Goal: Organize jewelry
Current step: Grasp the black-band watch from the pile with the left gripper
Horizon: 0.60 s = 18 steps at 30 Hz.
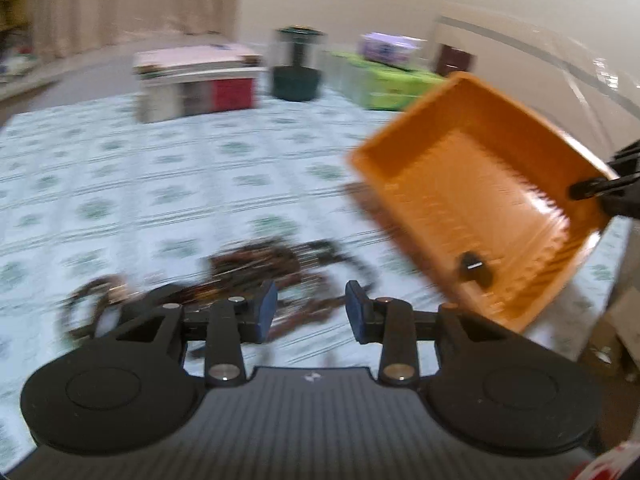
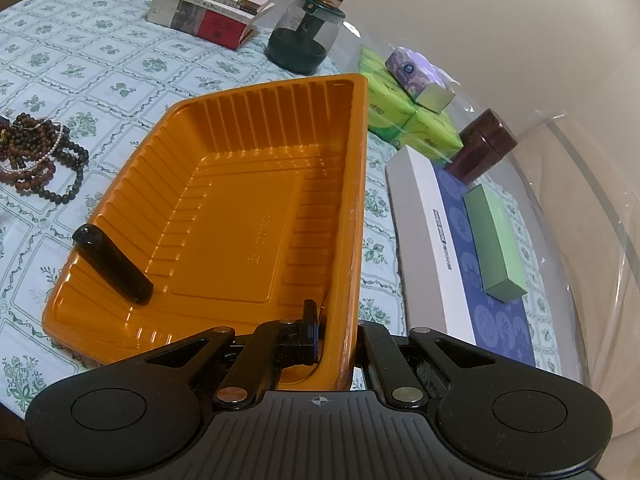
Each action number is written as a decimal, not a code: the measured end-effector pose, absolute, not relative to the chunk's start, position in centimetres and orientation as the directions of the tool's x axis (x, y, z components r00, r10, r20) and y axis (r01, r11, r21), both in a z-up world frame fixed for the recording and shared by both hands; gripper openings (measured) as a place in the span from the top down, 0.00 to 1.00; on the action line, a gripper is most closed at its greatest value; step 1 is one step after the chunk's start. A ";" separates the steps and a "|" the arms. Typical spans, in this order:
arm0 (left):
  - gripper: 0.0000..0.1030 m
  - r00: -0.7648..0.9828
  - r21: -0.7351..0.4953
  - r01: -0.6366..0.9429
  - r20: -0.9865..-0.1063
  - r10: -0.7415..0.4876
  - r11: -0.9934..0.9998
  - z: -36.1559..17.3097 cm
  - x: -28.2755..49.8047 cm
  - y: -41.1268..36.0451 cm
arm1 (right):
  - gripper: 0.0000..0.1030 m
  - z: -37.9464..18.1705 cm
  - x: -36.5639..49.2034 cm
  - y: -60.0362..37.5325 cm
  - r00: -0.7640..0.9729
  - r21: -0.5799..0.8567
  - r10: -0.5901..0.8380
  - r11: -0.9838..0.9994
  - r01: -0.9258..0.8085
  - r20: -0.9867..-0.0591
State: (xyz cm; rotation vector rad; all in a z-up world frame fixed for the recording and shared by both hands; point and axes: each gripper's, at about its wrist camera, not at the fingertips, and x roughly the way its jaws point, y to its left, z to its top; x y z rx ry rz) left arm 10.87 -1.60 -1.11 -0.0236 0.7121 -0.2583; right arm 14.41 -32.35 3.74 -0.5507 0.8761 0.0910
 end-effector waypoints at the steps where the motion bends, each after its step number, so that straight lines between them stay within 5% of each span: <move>1: 0.65 0.734 -0.101 0.200 -0.643 -0.217 0.975 -1.3 10.4 -0.4 | 0.97 3.7 14.4 -32.3 0.646 -0.420 -0.145 0.858 -0.296 -0.750; 9: 0.66 0.759 0.012 0.057 -0.650 -0.035 0.998 -3.0 9.2 5.9 | 0.97 3.6 14.5 -32.2 0.643 -0.426 -0.152 0.855 -0.295 -0.751; 18: 0.68 0.750 0.078 0.158 -0.658 -0.068 0.984 -4.1 11.3 4.6 | 0.97 3.8 14.5 -32.1 0.641 -0.432 -0.158 0.852 -0.296 -0.751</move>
